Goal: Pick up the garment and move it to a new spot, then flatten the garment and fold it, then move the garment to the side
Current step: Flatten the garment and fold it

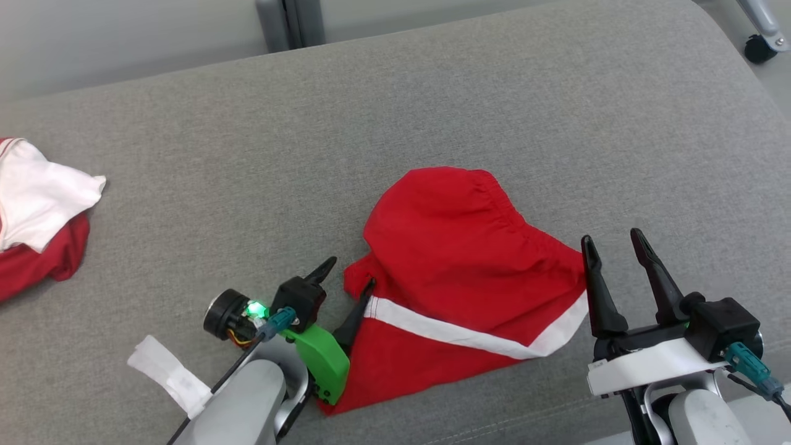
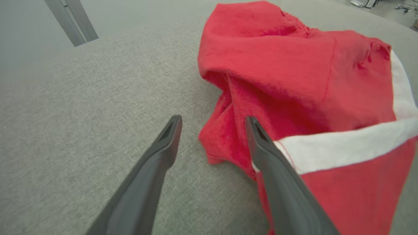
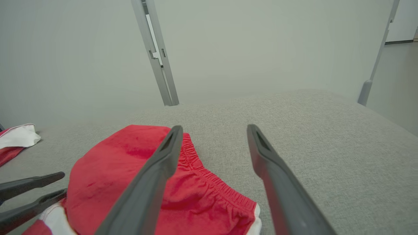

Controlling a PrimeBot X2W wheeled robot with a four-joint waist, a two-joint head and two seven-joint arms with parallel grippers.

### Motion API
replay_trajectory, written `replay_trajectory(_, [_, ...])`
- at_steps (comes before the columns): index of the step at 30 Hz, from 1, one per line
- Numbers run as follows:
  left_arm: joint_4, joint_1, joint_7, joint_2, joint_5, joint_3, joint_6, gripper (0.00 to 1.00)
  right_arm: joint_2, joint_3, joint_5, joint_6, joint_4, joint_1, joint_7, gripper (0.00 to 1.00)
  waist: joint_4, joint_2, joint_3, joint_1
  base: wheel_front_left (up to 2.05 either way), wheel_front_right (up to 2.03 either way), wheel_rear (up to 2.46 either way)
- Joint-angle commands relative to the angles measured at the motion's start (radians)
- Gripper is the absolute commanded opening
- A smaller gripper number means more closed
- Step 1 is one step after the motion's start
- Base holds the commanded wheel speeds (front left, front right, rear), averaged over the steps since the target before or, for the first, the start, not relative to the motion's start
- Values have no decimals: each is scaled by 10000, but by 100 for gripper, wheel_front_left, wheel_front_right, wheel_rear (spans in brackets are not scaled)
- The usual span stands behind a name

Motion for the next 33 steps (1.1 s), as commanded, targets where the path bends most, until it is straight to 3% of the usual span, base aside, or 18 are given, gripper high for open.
replay_trajectory(1, [312,-265,-4,48,-230,-350,-21,100,2,-2,39,1,51,-79,-32,100,-213,-1,160,0,0,0,0])
replay_trajectory(6, [1232,-638,-35,57,-793,-1290,-22,100,-21,23,67,1,135,-141,-32,100,-327,-1,182,0,0,0,0])
replay_trajectory(7, [1400,-710,-40,15,-967,-1487,-22,82,-31,18,74,1,150,-138,-32,100,-337,-1,174,0,0,0,0])
replay_trajectory(8, [1522,-782,-47,-10,-1064,-1600,-22,41,-36,9,77,1,152,-138,-32,100,-340,-1,165,0,0,0,0])
replay_trajectory(9, [1646,-853,-69,-33,-1161,-1740,-22,7,-40,-6,74,1,153,-142,-32,100,-339,-1,150,0,0,0,0])
replay_trajectory(10, [1720,-902,-66,-48,-1266,-1841,-22,0,-49,-15,74,1,156,-141,-32,100,-333,-1,137,0,0,0,0])
replay_trajectory(16, [2039,-1583,-182,81,-1644,-1907,-21,0,-73,-66,14,1,102,-102,-32,100,-243,-1,24,0,0,0,0])
replay_trajectory(26, [1213,-2333,-183,685,-1403,-430,217,0,-38,-140,-48,1,58,23,-33,100,-272,-1,-129,0,0,0,0])
replay_trajectory(27, [1275,-2295,-183,687,-1352,-381,209,31,-25,-136,-49,1,74,29,-33,100,-293,-1,-137,0,0,0,0])
replay_trajectory(28, [1294,-2272,-183,673,-1329,-348,201,98,-15,-127,-50,1,80,30,-33,100,-307,-1,-132,0,0,0,0])
replay_trajectory(33, [1040,-2006,-184,609,-1182,169,257,100,52,-154,-28,1,83,44,-33,100,-319,-1,-98,0,0,0,0])
